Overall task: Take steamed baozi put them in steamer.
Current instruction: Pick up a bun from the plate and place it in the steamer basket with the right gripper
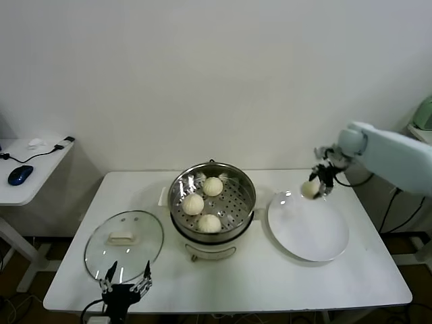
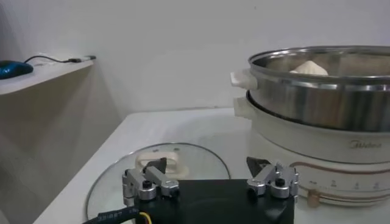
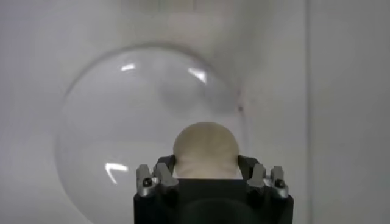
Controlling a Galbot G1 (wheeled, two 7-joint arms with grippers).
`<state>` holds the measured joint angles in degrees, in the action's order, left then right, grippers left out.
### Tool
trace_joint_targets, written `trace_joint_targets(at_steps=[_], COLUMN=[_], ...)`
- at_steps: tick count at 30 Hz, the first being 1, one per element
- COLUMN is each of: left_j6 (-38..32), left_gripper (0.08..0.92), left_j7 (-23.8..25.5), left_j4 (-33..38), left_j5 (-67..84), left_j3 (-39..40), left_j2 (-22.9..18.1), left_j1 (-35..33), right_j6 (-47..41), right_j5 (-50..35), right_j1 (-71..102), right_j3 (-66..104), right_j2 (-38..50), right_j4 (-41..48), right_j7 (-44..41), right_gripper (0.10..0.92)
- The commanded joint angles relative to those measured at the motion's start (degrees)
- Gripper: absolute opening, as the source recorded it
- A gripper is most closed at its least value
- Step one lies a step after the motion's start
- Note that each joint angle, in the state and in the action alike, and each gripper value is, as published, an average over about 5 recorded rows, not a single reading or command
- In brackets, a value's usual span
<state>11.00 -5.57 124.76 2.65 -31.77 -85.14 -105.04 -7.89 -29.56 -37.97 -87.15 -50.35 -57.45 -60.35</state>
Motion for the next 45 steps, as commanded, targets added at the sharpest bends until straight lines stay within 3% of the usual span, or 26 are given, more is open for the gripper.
trace_joint_targets(at_steps=[1, 10, 21, 36, 45], left_j6=[-0.01, 0.6, 0.36, 0.59, 0.65], left_gripper=[0.823, 0.823, 0.823, 0.823, 0.823], left_j7=[-0.01, 0.09, 0.15, 0.22, 0.16], left_j4=[0.0, 0.76, 0.01, 0.03, -0.01], left_j5=[0.1, 0.04, 0.27, 1.28, 1.66], left_j3=[-0.24, 0.24, 0.17, -0.29, -0.33], left_j2=[0.07, 0.19, 0.14, 0.3, 0.35], left_j1=[-0.08, 0.34, 1.33, 1.48, 1.54], right_j6=[-9.33, -15.57, -17.89, -17.47, -9.81], right_j5=[-28.46, -32.16, -24.65, -19.73, -21.71], right_j1=[-29.46, -19.46, -3.74, 0.27, -1.83], right_j3=[-14.2, -10.84, -10.37, -9.19, -4.13], right_j2=[-7.47, -16.49, -19.31, -17.17, -16.99], right_j4=[-19.93, -26.77, -17.94, -15.27, -12.0], right_j7=[2.3, 11.7, 15.36, 15.64, 11.66], right_gripper=[0.687, 0.687, 0.687, 0.687, 0.813])
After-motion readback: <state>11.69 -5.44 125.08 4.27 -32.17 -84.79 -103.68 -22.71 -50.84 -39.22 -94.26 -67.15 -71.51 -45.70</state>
